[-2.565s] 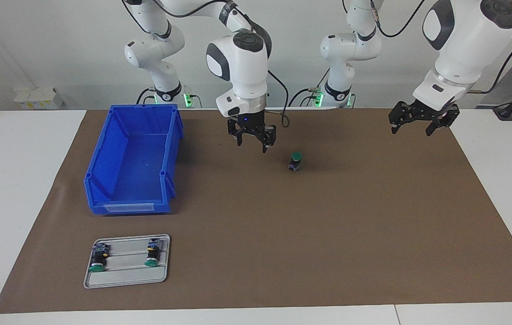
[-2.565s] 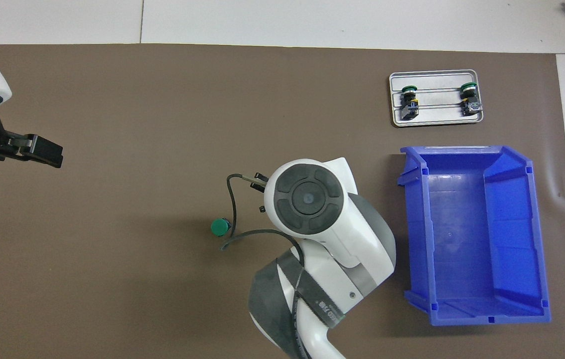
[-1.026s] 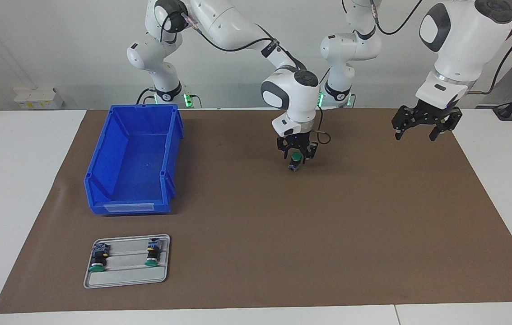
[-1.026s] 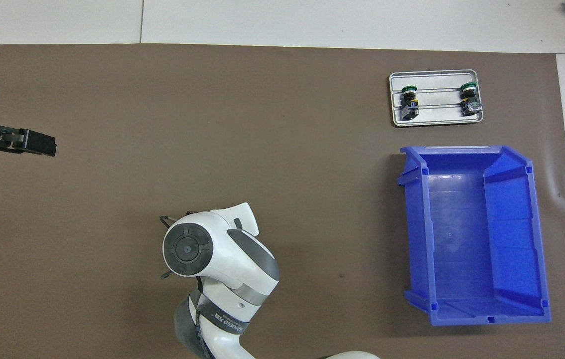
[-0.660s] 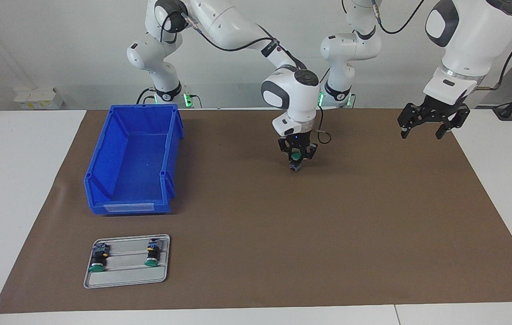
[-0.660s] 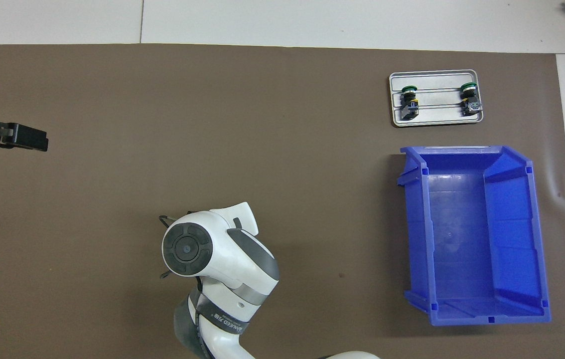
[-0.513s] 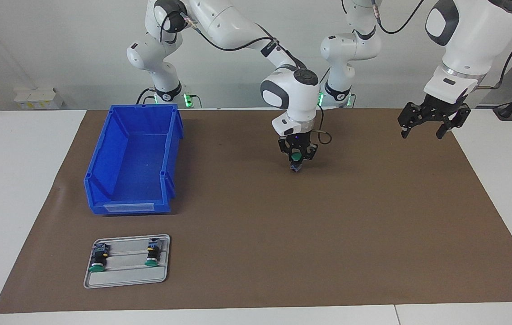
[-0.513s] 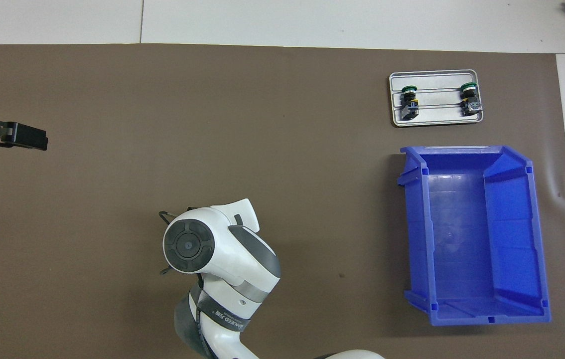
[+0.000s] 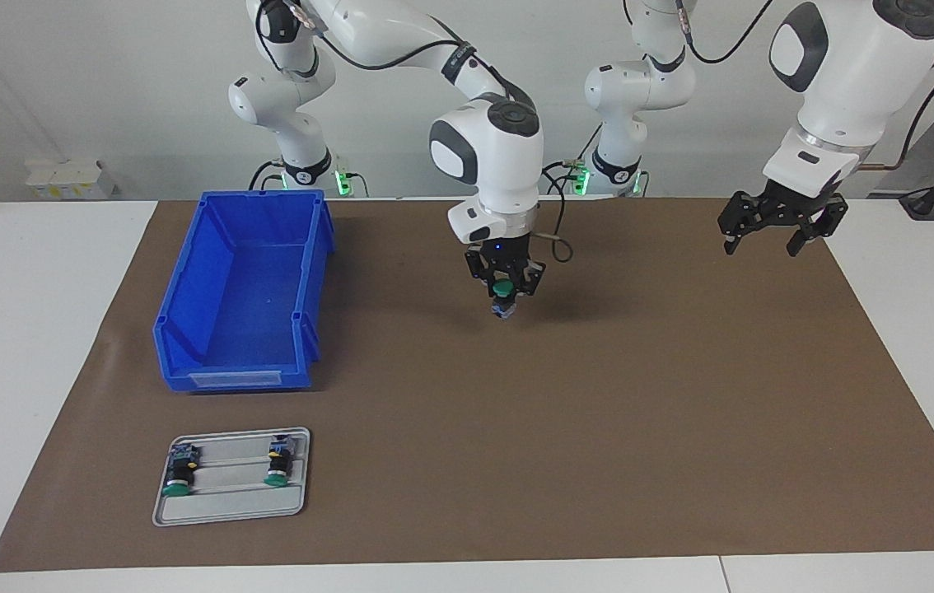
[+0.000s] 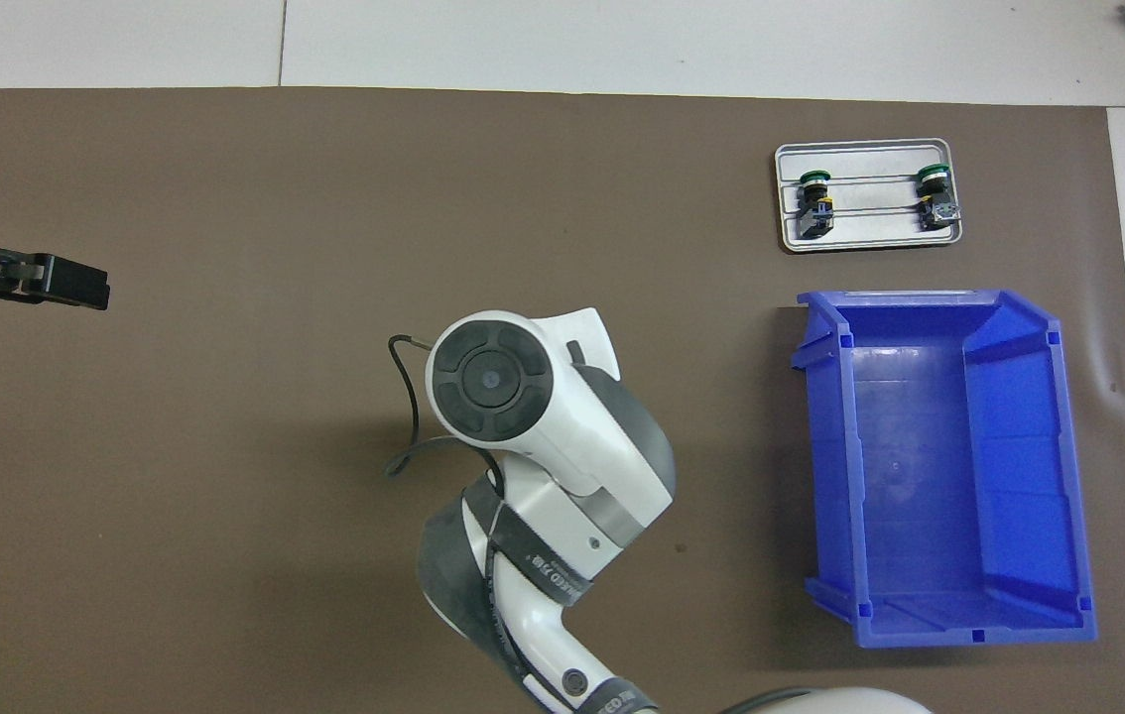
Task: Place and press button with both arms
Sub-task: 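Carry the button with the right gripper into the blue bin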
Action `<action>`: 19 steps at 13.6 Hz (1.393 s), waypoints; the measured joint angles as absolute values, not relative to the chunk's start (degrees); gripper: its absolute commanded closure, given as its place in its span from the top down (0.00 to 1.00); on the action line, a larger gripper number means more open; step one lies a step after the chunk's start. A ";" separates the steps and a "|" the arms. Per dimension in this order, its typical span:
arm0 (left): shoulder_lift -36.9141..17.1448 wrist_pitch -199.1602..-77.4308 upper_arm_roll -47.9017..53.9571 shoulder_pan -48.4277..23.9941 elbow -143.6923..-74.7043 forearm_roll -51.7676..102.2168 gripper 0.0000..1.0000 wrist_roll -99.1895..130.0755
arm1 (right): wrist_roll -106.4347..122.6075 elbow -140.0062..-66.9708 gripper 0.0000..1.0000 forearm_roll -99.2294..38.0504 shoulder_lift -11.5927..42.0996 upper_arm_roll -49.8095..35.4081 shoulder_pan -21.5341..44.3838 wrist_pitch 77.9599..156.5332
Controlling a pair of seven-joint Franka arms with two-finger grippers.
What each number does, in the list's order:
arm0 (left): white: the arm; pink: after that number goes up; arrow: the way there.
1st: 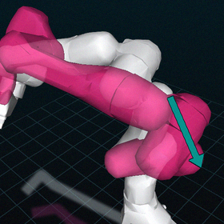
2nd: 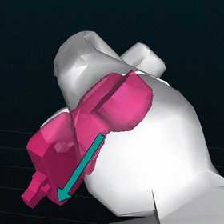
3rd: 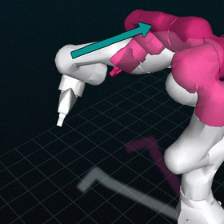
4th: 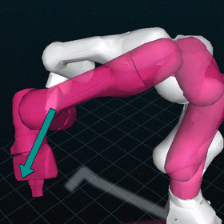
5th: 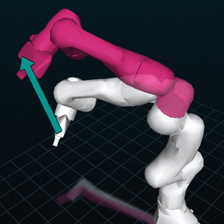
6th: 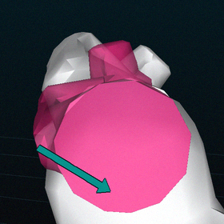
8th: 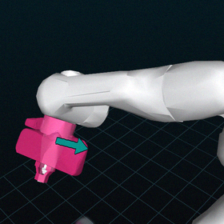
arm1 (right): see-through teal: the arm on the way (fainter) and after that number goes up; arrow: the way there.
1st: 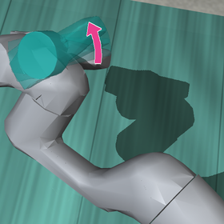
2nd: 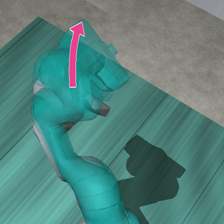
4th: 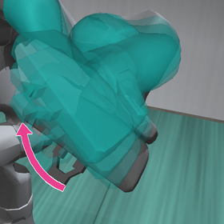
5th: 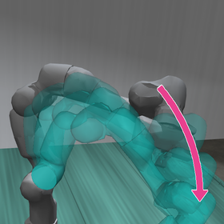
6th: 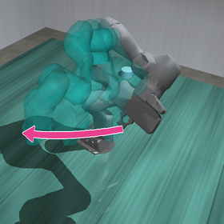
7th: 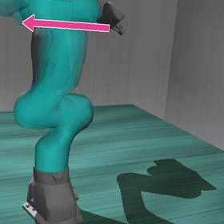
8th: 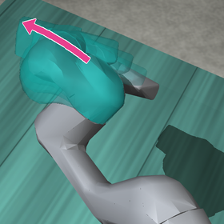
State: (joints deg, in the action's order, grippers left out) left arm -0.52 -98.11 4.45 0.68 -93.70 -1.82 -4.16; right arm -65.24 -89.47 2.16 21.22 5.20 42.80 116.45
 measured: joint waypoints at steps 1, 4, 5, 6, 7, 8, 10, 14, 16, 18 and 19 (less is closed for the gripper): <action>-0.47 -98.13 4.46 0.70 -93.70 -1.81 1.00 -2.87 | -63.44 -89.65 0.00 2.16 19.91 5.23 41.00 115.18; -0.38 -98.11 5.00 0.68 -93.71 -1.79 1.00 0.21 | -61.64 -90.44 0.00 2.16 17.16 5.28 35.44 113.35; -0.35 -98.09 5.20 0.67 -93.77 -1.79 1.00 0.27 | -61.61 -90.60 0.00 2.16 16.58 5.30 33.45 113.10; -0.31 -98.05 5.22 0.67 -93.87 -1.79 1.00 0.33 | -61.61 -90.90 0.00 2.16 15.90 5.35 31.45 112.77; -0.28 -98.01 5.17 0.70 -93.99 -1.79 1.00 0.48 | -61.59 -91.69 0.00 2.16 14.78 5.36 29.19 112.57; -0.25 -97.99 5.04 0.83 -94.07 -1.79 1.00 0.66 | -61.31 -93.25 0.00 2.16 13.07 5.38 26.83 112.40; -0.23 -97.95 4.57 1.42 -94.11 -1.79 1.00 0.71 | -60.96 -98.14 0.00 2.15 8.28 5.41 22.63 112.17; -0.21 -97.92 4.47 2.23 -94.13 -1.79 1.00 0.71 | -61.33 -105.24 0.00 2.14 2.33 5.56 15.86 112.14; -0.21 -97.91 4.53 2.23 -94.14 -1.79 1.00 0.72 | -61.46 -108.05 0.00 2.14 1.41 5.61 12.23 113.93; -0.20 -97.91 4.53 2.23 -94.14 -1.79 1.00 0.72 | -61.45 -112.21 0.00 2.17 0.68 5.65 9.55 118.43; -0.20 -97.90 4.53 2.23 -94.15 -1.79 1.00 0.72 | -61.41 -114.10 0.00 2.17 0.44 5.67 8.49 119.84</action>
